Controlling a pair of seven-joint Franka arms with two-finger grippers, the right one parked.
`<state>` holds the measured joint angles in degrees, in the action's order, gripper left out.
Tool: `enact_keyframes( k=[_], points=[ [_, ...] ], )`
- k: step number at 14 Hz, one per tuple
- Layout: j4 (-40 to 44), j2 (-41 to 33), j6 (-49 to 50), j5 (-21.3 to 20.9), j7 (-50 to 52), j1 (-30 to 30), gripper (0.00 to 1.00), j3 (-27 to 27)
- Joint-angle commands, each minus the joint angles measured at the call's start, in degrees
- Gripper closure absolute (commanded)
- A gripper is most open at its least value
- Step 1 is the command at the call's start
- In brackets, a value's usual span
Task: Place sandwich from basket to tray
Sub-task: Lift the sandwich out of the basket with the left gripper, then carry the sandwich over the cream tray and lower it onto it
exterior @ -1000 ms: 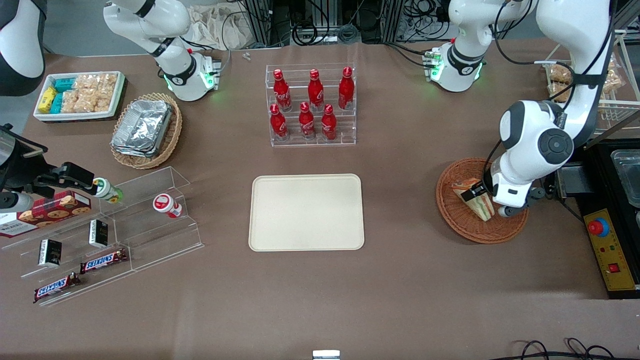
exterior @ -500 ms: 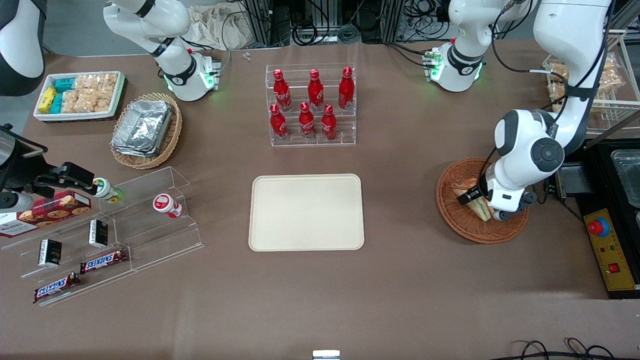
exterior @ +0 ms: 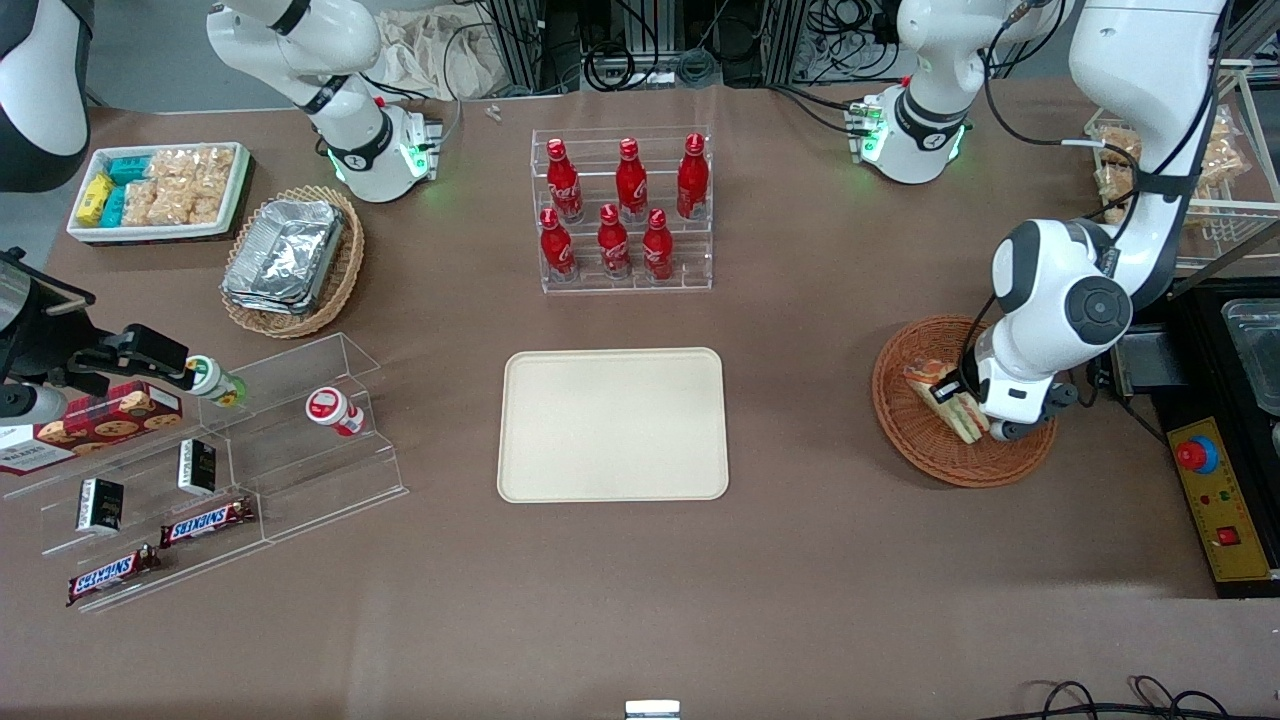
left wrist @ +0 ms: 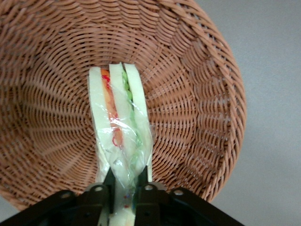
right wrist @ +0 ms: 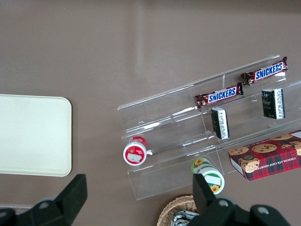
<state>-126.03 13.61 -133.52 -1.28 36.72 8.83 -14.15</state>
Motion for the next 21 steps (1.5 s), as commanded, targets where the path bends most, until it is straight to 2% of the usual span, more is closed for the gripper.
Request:
enact_keyframes(
  k=[1,4,7,11,14,17,21],
  points=[
    [3.75,-4.99,10.16,-1.18,1.86,0.4,0.98,-0.35],
    [13.05,-7.81,22.29,-0.13,1.34,-0.21,1.0,-0.7],
    [24.83,-6.85,32.68,2.76,0.64,-0.48,1.0,-1.92],
    [35.3,-3.43,41.66,3.39,-5.86,-1.44,1.0,-4.03],
    [37.17,-2.1,42.37,2.86,-6.31,-4.33,1.0,-6.76],
    [39.44,0.96,41.76,2.69,-6.49,-11.0,0.96,-6.68],
    [41.57,6.94,36.6,2.6,-6.66,-16.19,0.96,-6.76]
  ],
)
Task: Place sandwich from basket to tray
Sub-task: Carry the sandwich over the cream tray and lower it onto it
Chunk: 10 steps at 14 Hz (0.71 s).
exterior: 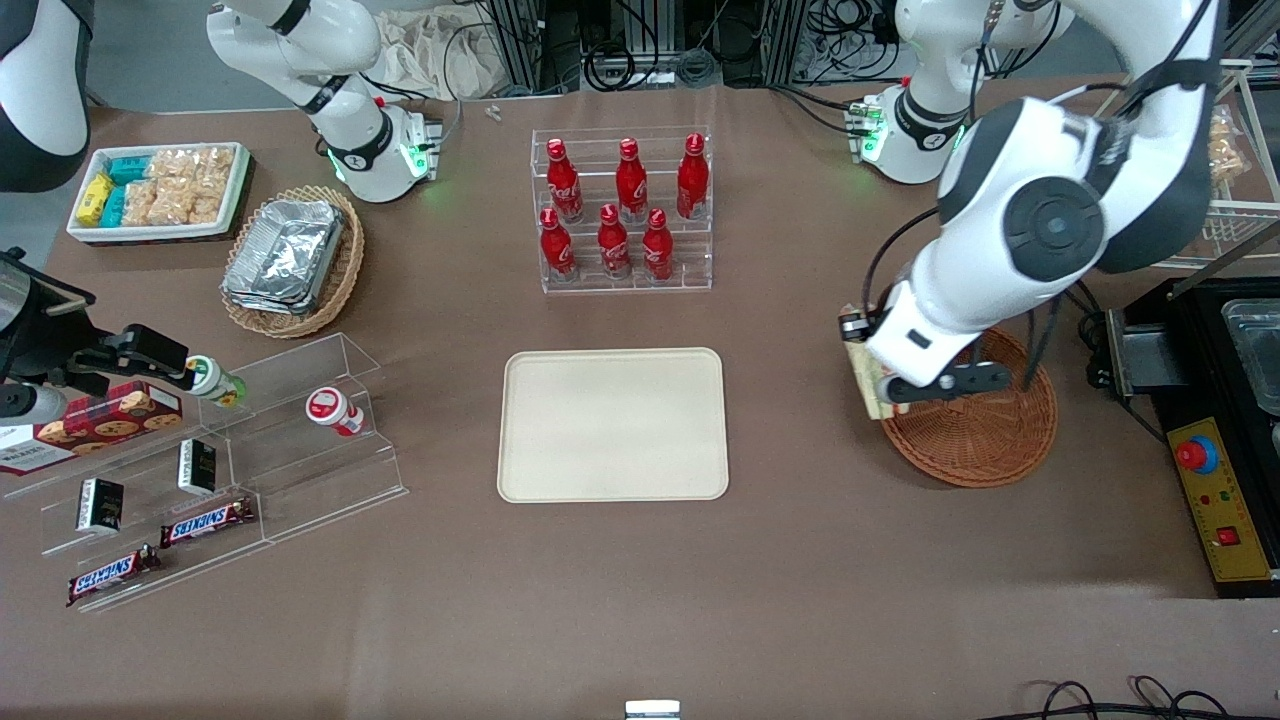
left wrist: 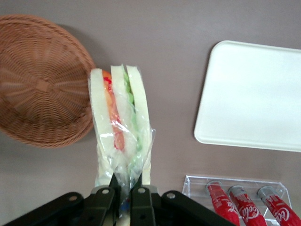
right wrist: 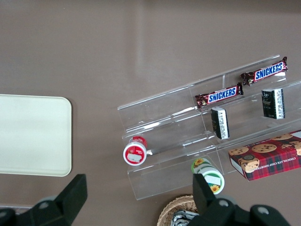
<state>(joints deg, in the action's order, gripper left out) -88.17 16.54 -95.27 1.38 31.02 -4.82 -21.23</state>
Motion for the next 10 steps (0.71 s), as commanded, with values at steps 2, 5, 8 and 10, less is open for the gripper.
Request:
enact_keyframes(
  k=[2,5,8,10],
  points=[
    [3.53,6.83,-6.22,0.11,-0.88,-5.1,0.96,0.31],
    [2.92,10.61,-13.25,-0.15,0.0,-9.32,0.96,0.4],
    [2.83,15.09,-18.18,-0.06,-0.08,-11.25,0.99,0.4],
    [2.82,18.16,-21.61,-0.24,-0.43,-12.57,1.0,0.4]
  ],
)
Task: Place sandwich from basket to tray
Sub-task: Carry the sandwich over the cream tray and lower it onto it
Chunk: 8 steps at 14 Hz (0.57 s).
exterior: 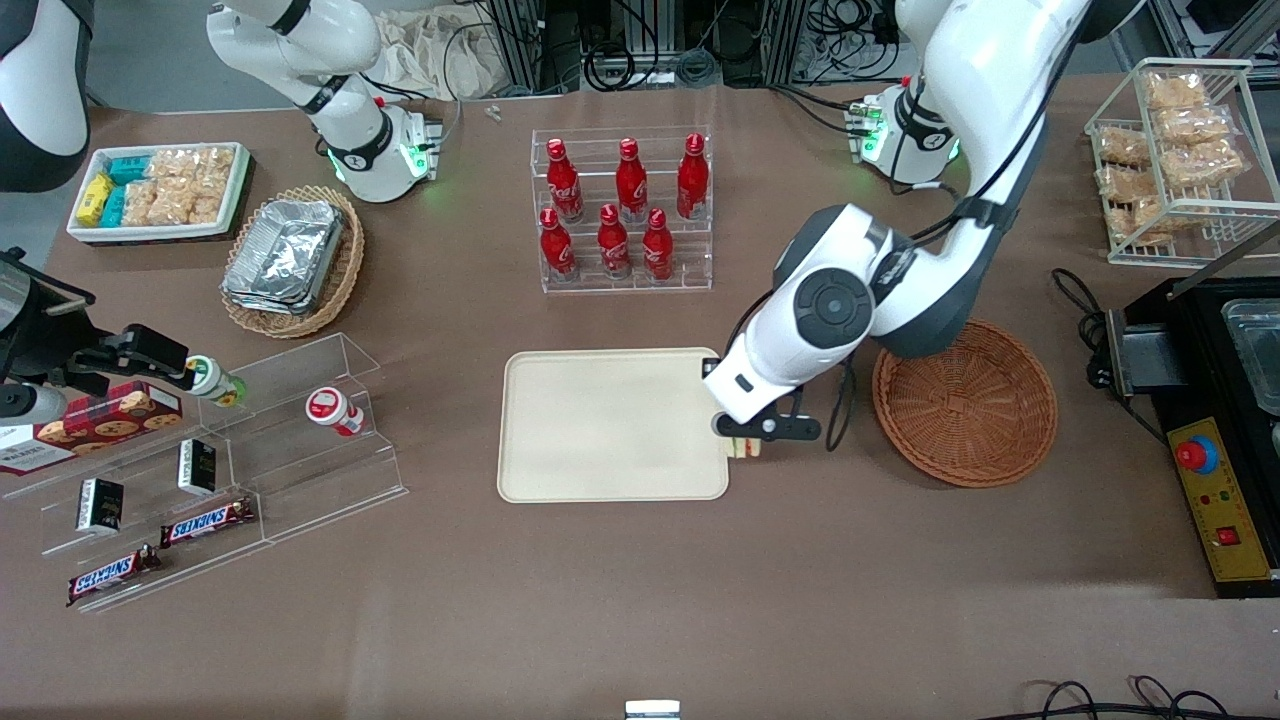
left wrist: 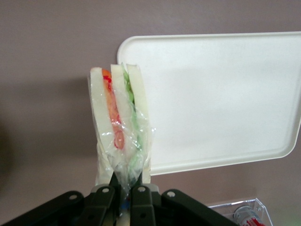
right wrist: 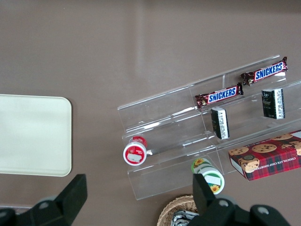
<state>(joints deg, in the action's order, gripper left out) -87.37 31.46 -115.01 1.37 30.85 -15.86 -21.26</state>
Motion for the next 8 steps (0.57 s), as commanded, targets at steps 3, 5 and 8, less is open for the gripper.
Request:
enact_keyframes(
  k=[3,5,8],
  points=[
    [2.11,7.64,-5.48,-0.49,-1.4,-1.72,1.0,0.43],
    [2.29,9.4,-6.01,-1.98,-2.37,-2.33,1.0,0.34],
    [2.02,10.72,-8.48,-2.16,-2.55,-3.12,1.0,0.34]
  ],
)
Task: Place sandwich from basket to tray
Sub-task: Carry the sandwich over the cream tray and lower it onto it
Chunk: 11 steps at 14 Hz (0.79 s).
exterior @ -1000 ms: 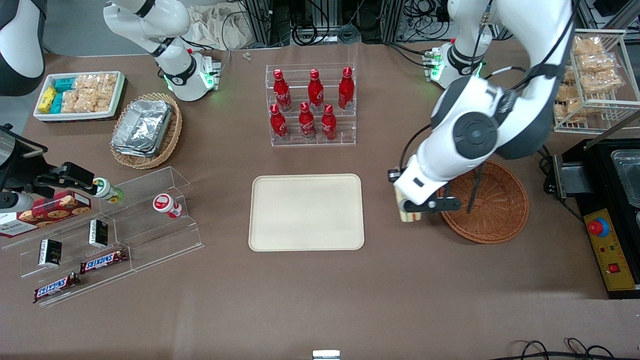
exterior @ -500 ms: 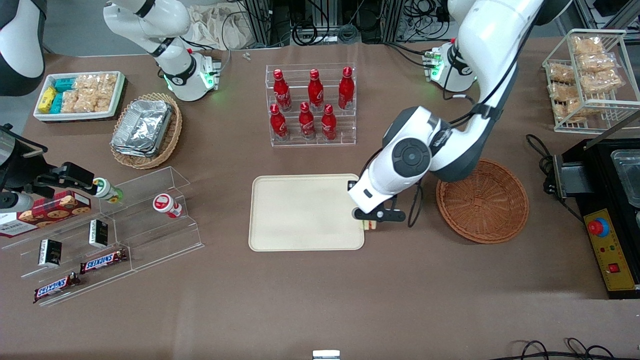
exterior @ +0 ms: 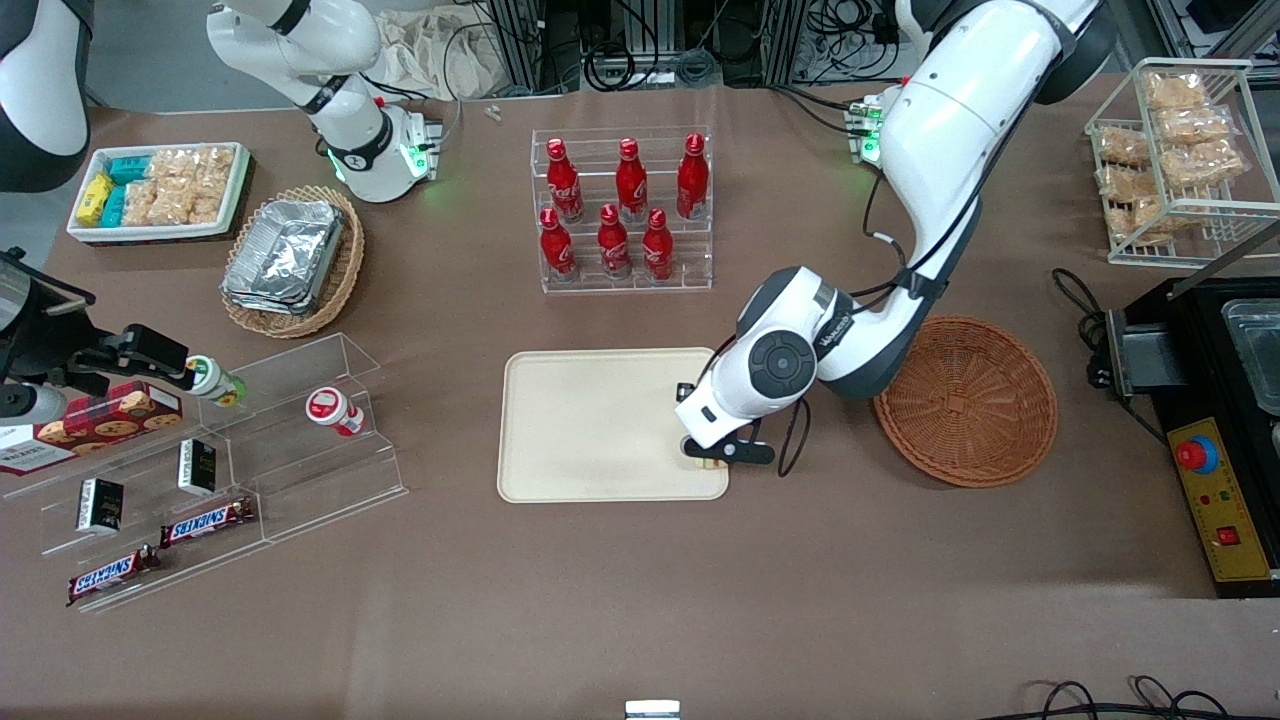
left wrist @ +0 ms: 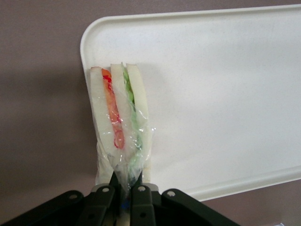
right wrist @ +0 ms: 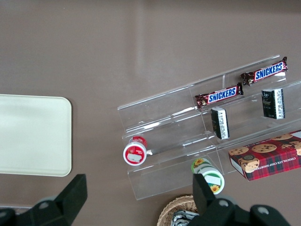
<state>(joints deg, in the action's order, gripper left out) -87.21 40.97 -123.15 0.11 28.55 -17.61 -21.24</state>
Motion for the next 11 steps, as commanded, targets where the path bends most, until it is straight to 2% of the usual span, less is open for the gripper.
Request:
enact_keyframes(
  k=[1,2,3,4,5,8,11],
  points=[
    [1.95,1.39,-0.51,-0.82,-0.25,-1.37,1.0,0.32],
    [1.95,1.48,-0.6,-0.82,-0.16,-1.46,0.91,0.4],
    [1.95,1.48,-0.6,-0.73,0.18,-1.46,0.63,0.32],
    [1.87,1.48,-0.52,-0.82,0.1,-1.46,0.09,0.32],
    [1.87,1.31,-0.43,-0.99,0.62,-1.55,0.01,0.4],
    [1.87,-0.44,1.67,-0.99,2.2,-1.2,0.0,0.32],
    [1.34,-5.88,10.09,-1.08,1.86,-0.67,0.0,0.84]
  ],
)
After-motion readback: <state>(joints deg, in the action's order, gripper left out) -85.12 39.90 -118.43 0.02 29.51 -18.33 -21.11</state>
